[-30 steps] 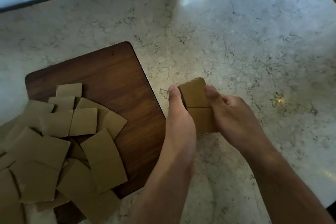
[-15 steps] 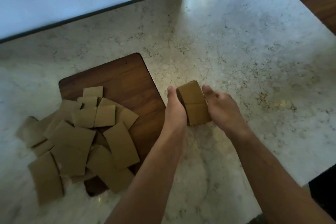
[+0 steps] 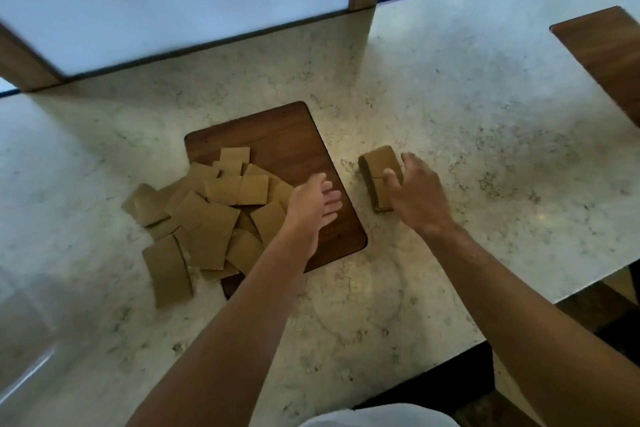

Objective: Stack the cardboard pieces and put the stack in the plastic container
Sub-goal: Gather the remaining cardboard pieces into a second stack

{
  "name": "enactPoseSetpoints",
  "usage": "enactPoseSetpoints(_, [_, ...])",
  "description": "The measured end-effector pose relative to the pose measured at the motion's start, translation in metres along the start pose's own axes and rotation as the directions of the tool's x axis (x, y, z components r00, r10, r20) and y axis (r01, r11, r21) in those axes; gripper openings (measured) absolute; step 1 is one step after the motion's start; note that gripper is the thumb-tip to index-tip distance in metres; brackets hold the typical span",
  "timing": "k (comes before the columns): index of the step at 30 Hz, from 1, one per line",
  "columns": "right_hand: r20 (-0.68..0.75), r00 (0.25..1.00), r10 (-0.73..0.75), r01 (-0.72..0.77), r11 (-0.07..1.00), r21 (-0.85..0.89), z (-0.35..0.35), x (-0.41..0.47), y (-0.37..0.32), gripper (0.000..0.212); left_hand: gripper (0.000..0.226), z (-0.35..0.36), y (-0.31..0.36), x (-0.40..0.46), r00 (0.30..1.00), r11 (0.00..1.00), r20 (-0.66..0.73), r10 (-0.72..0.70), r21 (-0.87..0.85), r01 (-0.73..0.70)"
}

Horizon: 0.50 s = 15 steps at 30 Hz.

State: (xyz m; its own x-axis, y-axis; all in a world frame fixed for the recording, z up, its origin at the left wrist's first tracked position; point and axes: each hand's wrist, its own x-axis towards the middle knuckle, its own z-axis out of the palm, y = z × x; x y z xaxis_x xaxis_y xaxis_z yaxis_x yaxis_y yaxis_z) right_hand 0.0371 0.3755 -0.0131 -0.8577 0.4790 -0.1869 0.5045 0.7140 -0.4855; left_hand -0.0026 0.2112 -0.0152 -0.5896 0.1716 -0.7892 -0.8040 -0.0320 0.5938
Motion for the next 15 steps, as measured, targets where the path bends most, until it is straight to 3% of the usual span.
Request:
enactPoseSetpoints(3, [-0.042, 0.985, -0.169, 0.166, 0.984, -0.065, 0.014, -0.014, -0.02, 0.039, 0.032, -0.034, -0.006, -0.004, 0.997, 0.999, -0.067, 0.045, 0.019, -0.044])
enactPoseSetpoints(6, [0.083, 0.953, -0.29, 0.295, 0.953, -0.064, 0.042, -0.034, -0.044, 0.027, 0.028, -0.074, -0.016, -0.013, 0.975, 0.999, -0.224, 0.018, -0.023, -0.024])
enactPoseSetpoints(10, [0.355, 0.921, -0.162, 0.206, 0.974, -0.09, 0.09, -0.06, -0.077, 0.042, 0.026, -0.124, -0.039, -0.024, 0.924, 0.995, -0.374, -0.081, -0.083, 0.053])
enactPoseSetpoints(15, [0.299, 0.954, -0.028, 0.086, 0.979, -0.183, 0.132, -0.082, -0.1, 0.074, 0.023, -0.157, -0.056, -0.027, 0.9, 0.991, -0.419, -0.121, -0.109, 0.082])
